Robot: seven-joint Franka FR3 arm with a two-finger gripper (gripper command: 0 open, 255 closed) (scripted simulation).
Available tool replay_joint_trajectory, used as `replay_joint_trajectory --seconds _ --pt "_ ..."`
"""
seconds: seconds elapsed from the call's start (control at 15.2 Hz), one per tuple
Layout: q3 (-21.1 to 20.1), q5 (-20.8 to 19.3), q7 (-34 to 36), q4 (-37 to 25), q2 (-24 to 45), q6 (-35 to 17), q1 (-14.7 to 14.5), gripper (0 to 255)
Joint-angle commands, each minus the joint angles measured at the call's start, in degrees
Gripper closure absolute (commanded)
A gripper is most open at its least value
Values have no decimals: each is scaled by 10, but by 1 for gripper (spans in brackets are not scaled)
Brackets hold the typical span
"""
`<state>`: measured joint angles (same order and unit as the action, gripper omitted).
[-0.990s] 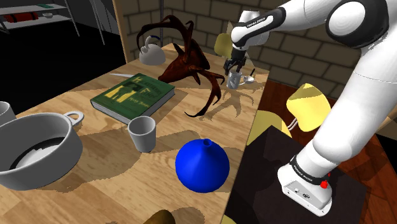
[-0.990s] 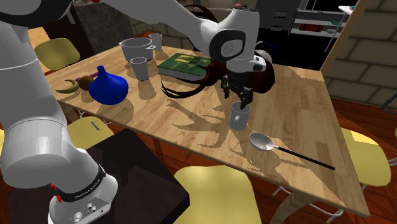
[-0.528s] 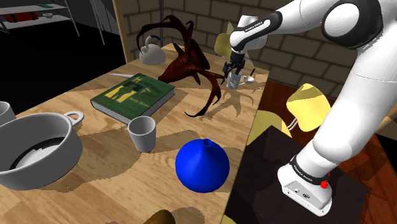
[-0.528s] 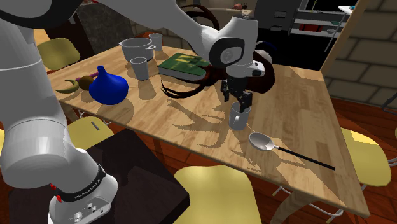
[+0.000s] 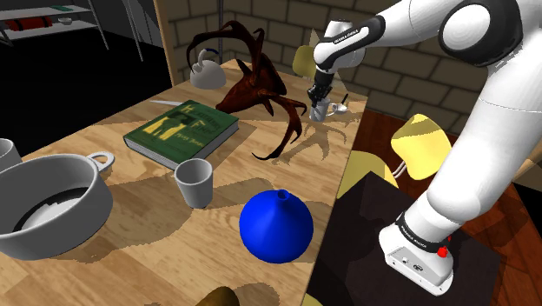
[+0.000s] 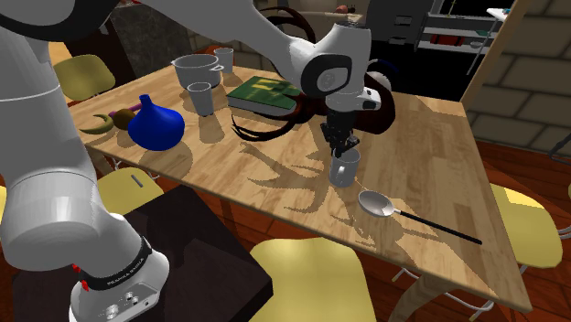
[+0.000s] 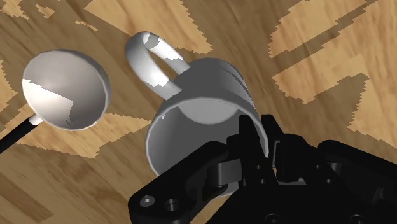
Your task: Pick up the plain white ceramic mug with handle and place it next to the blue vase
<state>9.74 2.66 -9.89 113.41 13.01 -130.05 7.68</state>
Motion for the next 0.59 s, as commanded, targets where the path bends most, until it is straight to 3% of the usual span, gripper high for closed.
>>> replay_joint_trajectory --seconds 0.0,0.53 --pt "0 0 0 0 0 0 0 255" --pt "1 -4 2 -13 -14 27 -1 255"
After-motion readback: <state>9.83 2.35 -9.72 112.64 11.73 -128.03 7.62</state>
